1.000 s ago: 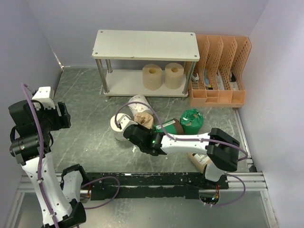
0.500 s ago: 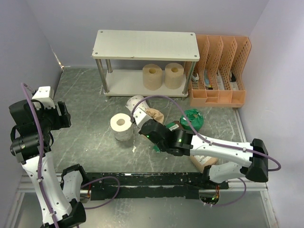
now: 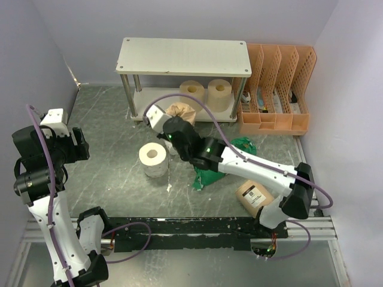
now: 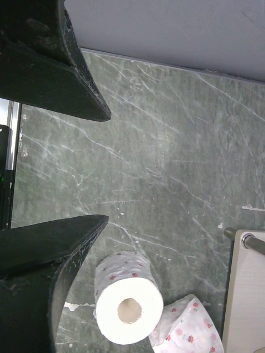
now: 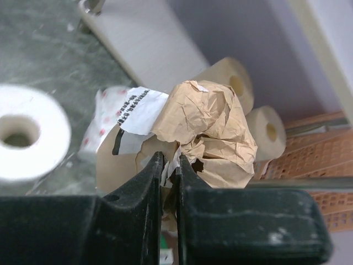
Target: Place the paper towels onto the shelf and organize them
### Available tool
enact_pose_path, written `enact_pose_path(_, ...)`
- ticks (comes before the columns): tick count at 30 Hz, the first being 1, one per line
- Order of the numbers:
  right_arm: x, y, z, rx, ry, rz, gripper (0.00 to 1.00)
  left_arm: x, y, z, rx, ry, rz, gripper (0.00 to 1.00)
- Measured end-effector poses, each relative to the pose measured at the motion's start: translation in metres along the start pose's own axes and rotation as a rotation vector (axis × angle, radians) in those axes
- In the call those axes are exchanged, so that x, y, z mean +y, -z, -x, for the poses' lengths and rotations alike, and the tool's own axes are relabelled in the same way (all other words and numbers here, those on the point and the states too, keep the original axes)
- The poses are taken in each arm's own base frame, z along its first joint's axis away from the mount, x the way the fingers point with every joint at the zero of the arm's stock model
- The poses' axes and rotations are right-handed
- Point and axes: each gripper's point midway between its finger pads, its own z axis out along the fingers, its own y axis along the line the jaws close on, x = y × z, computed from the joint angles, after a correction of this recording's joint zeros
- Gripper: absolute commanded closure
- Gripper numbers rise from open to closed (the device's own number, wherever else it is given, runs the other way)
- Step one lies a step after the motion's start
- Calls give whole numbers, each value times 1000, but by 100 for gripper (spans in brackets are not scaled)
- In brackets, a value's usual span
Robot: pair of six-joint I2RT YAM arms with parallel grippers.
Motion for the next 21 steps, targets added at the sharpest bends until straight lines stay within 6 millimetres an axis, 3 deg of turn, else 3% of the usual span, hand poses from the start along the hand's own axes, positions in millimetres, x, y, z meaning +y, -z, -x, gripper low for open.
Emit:
enact_pose_path(4,-26,-28,17,-32,7,-47,100,1,-3,-3,4,9,5,21)
enact_pose_path(8,-39,-62,22,-38,26,-73,100,1,-5,-3,5,18,6,21)
enact_pose_path(21,-17,-172,-2,6,144,-43,100,9,-17,-2,35,33,23,21)
